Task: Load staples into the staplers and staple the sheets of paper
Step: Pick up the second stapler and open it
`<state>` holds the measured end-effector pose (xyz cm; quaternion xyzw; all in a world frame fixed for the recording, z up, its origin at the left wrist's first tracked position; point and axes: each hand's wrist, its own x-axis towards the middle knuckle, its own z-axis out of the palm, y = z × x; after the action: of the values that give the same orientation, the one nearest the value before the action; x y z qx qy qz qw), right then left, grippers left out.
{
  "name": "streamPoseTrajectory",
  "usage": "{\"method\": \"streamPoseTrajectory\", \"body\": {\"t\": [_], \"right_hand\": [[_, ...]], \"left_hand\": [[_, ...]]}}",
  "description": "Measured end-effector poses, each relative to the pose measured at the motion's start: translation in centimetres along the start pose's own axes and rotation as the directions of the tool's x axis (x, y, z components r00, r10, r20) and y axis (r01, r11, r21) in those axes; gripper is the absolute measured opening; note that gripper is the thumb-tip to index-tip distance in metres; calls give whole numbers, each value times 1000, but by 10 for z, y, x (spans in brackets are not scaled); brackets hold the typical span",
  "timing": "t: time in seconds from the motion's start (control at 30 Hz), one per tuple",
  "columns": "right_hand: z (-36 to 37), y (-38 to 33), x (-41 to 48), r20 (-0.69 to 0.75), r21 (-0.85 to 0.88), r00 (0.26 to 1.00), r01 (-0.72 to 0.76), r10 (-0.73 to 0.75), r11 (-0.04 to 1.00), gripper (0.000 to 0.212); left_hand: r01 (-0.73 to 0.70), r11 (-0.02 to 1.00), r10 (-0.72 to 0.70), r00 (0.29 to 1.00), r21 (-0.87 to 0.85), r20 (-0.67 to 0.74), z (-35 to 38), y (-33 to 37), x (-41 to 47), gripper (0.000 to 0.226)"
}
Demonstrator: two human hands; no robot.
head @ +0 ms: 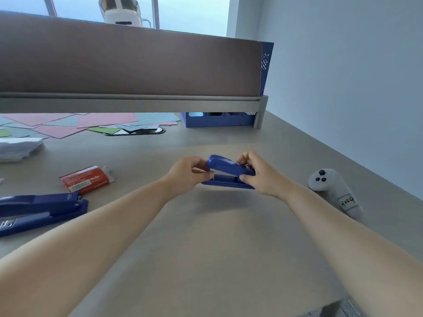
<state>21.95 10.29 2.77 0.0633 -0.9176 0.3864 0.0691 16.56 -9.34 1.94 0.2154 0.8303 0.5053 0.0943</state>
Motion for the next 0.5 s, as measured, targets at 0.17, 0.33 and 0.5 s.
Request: {"method": "streamPoseTrajectory", "body": {"t": [0.17, 0.33, 0.5], "right_hand": [[47, -38, -27, 141, 28, 985, 100, -103, 995, 34], [92, -80, -26, 263, -44, 936, 255, -235, 966, 32], [127, -112, -22, 328, -99, 895, 351, -302, 931, 31]], "left_hand": [[67, 995, -60, 993, 69, -100, -29, -20, -77, 9], [74, 978, -31, 977, 196, -213, -63, -42, -127, 11], [132, 949, -44, 956, 288, -291, -92, -64, -161, 18]]}}
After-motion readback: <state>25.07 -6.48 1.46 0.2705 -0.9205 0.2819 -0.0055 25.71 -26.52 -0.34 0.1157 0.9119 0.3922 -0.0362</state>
